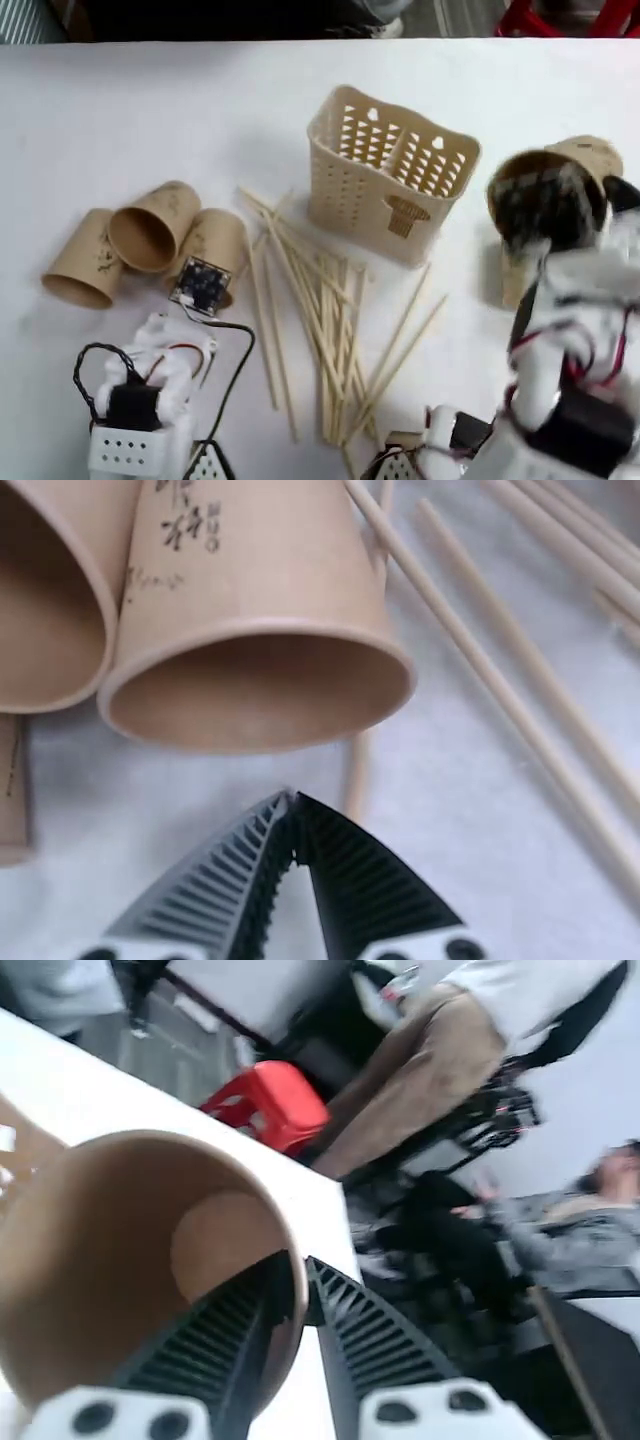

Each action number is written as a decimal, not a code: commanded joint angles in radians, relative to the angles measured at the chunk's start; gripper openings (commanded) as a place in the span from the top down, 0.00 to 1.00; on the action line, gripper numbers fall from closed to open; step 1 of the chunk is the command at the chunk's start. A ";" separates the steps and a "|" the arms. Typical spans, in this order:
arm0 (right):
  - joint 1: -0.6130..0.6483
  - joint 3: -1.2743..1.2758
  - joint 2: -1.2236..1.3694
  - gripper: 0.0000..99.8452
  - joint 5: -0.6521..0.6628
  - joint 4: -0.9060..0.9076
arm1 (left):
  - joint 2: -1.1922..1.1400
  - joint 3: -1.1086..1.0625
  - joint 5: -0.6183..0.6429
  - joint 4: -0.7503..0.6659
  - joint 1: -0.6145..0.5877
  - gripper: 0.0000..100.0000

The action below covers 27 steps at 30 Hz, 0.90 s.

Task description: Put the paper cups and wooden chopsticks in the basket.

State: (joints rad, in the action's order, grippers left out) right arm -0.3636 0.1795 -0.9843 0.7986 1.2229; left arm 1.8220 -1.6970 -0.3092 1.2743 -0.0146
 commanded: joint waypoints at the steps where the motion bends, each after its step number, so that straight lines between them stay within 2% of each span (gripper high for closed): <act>1: 0.076 -0.244 0.196 0.98 -0.083 0.125 | -0.004 0.005 0.003 0.006 -0.004 0.98; 6: 0.180 -0.525 0.449 0.98 -0.195 0.286 | -0.004 0.005 0.003 0.006 -0.004 0.98; 16: 0.286 -0.971 0.803 0.98 -0.396 0.476 | -0.004 0.005 0.003 0.006 -0.004 0.98; 27: 0.321 -1.014 1.020 0.98 -0.531 0.496 | -0.004 0.005 0.003 0.006 -0.004 0.98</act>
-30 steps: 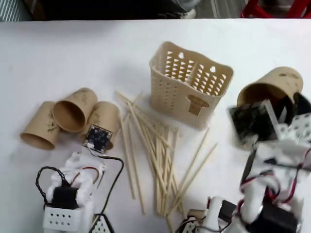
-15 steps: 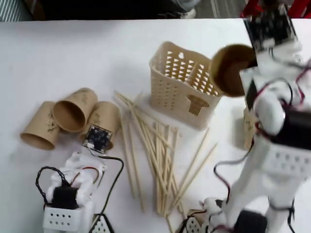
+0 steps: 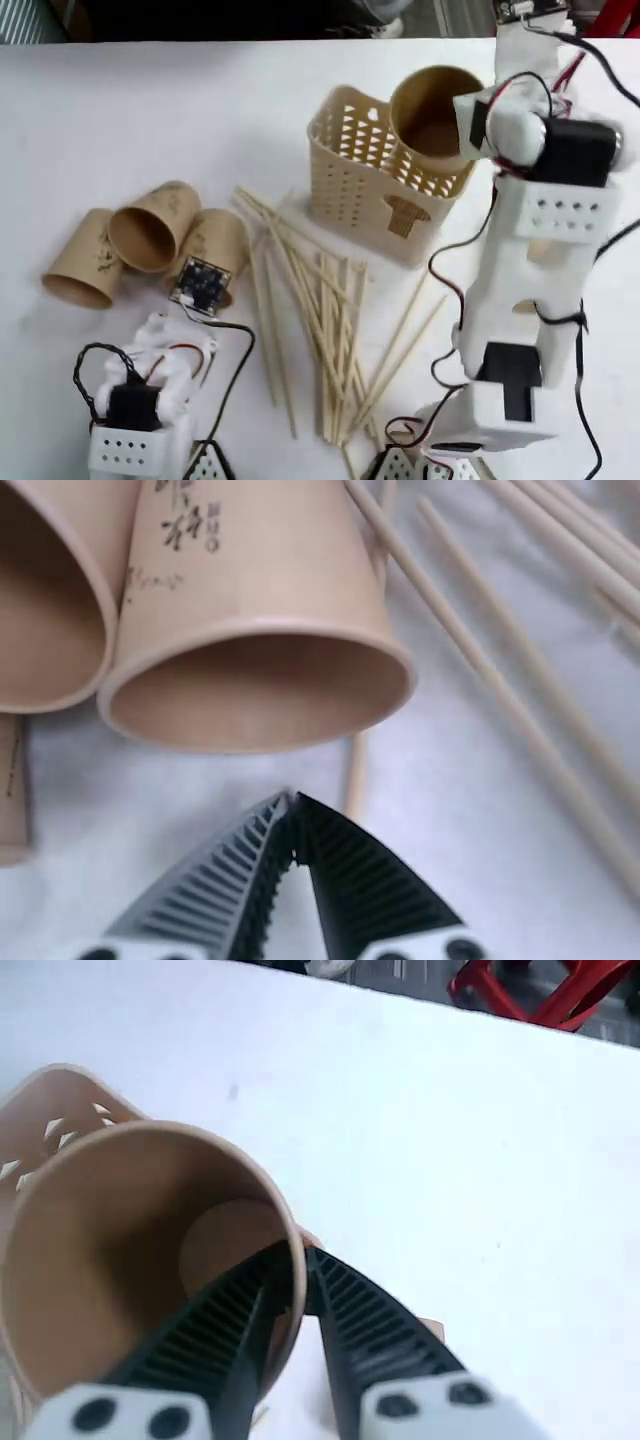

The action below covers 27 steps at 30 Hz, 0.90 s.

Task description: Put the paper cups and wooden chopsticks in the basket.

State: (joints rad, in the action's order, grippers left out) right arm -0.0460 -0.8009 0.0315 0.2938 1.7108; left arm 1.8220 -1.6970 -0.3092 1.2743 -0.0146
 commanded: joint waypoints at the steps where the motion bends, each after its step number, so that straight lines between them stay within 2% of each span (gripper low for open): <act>1: 0.004 -0.034 0.010 0.98 -0.029 0.008 | -0.004 0.005 0.003 0.006 -0.004 0.98; 8: 0.010 0.052 0.038 0.97 -0.061 0.007 | -0.004 0.005 0.003 0.006 -0.004 0.98; 13: 0.005 0.084 0.024 0.85 -0.061 0.007 | -0.004 0.005 0.003 0.006 -0.004 0.98; 19: -0.027 0.106 -0.081 0.84 -0.048 0.008 | -0.004 0.005 0.003 0.006 -0.004 0.98; 27: -0.157 0.321 -0.222 0.84 0.278 0.008 | -0.004 0.005 0.003 0.006 -0.004 0.98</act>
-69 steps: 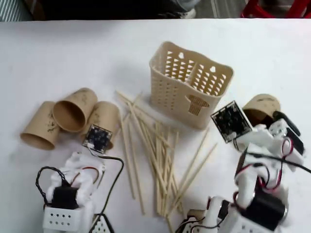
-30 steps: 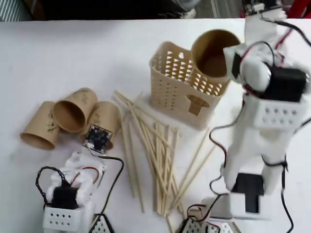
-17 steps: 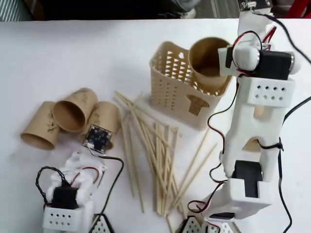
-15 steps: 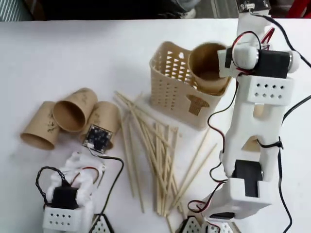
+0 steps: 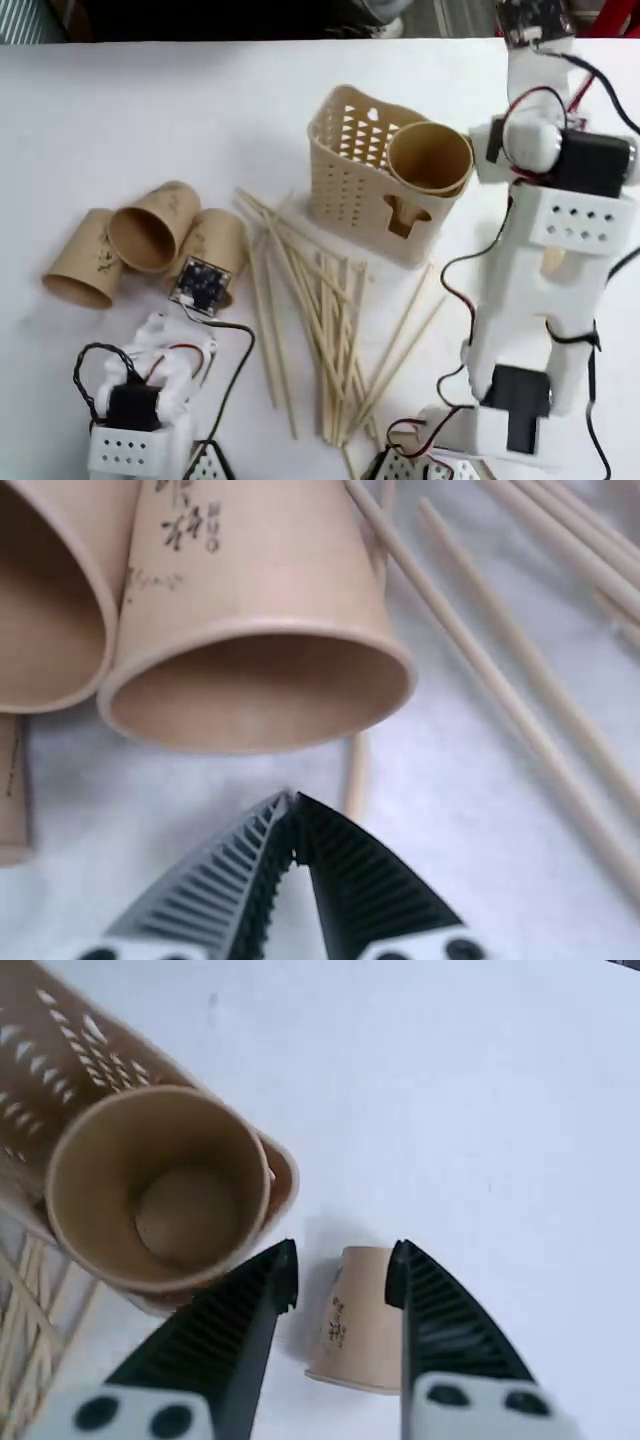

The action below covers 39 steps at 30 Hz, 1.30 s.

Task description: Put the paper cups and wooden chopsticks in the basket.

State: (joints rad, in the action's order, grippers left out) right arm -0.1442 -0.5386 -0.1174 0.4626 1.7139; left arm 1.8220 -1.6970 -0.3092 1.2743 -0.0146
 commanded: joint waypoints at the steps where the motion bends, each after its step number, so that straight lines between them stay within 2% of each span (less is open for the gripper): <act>1: -0.084 0.092 -0.085 0.84 0.153 0.005 | -0.004 0.005 0.003 0.006 -0.004 0.98; 9: -0.254 0.351 -0.180 0.84 0.519 0.004 | -0.004 0.005 0.003 0.006 -0.004 0.98; 16: -0.344 0.624 -0.251 0.84 0.844 -0.012 | -0.004 0.005 0.003 0.006 -0.004 0.98; 19: -0.389 0.732 -0.272 0.80 0.930 -0.099 | -0.004 0.005 0.003 0.006 -0.004 0.98; 26: -0.476 1.007 -0.274 0.76 1.100 -0.455 | -0.004 0.005 0.003 0.006 -0.004 0.98; 35: -0.483 1.261 -0.274 0.76 1.112 -0.811 | -0.004 0.005 0.003 0.006 -0.004 0.98; 39: -0.481 1.333 -0.274 0.77 1.008 -0.974 | -0.004 0.005 0.003 0.006 -0.004 0.98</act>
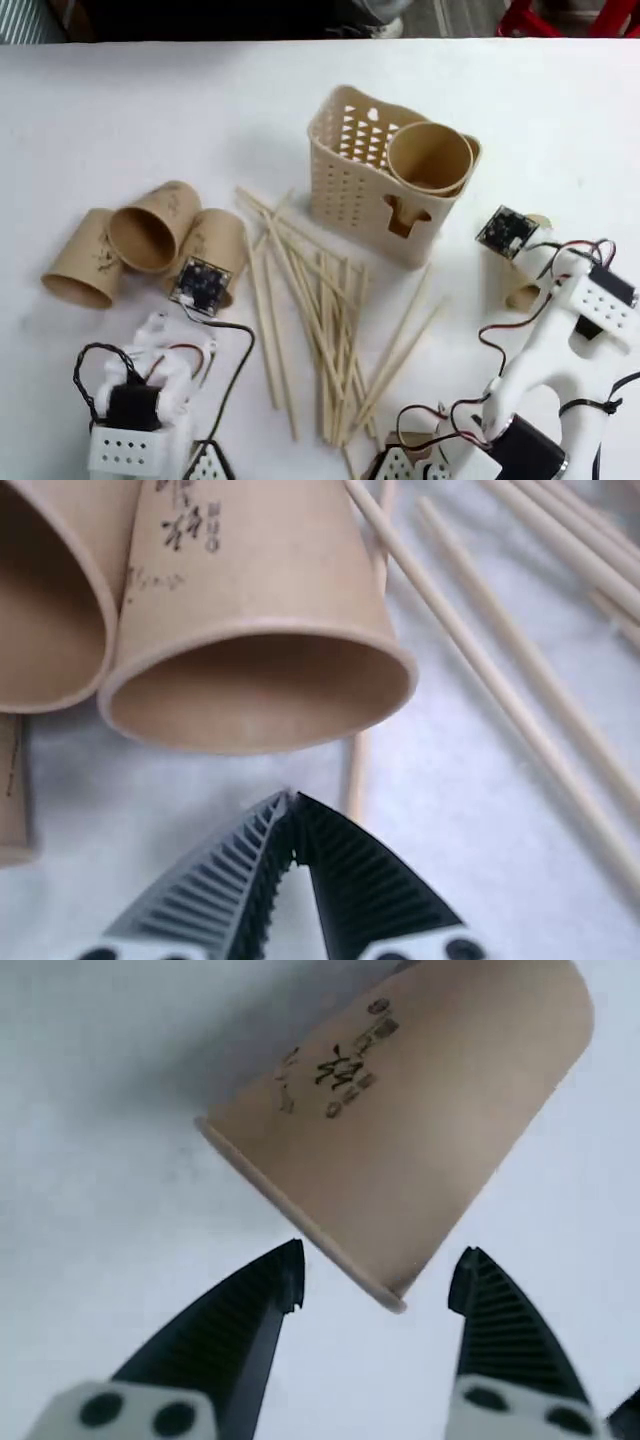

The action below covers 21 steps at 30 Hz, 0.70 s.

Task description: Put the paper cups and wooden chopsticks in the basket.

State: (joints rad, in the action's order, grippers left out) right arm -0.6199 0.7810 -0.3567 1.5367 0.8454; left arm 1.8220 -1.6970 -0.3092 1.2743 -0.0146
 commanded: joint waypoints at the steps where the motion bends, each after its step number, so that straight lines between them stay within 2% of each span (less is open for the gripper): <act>1: -0.005 0.017 -0.035 0.80 -0.089 -0.128 | -0.004 0.005 0.003 0.006 -0.004 0.98; 7: -0.002 0.014 -0.044 0.98 -0.140 -0.173 | -0.004 0.005 0.003 0.006 -0.004 0.98; 18: -0.107 -0.132 -0.044 0.98 -0.218 -0.159 | -0.004 0.005 0.003 0.006 -0.004 0.98; 21: -0.148 -0.213 -0.044 0.98 -0.244 -0.088 | -0.004 0.005 0.003 0.006 -0.004 0.98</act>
State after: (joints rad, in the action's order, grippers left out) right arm -0.7288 0.6705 -0.3613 1.3172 0.7027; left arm 1.8220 -1.6970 -0.3092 1.2743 -0.0146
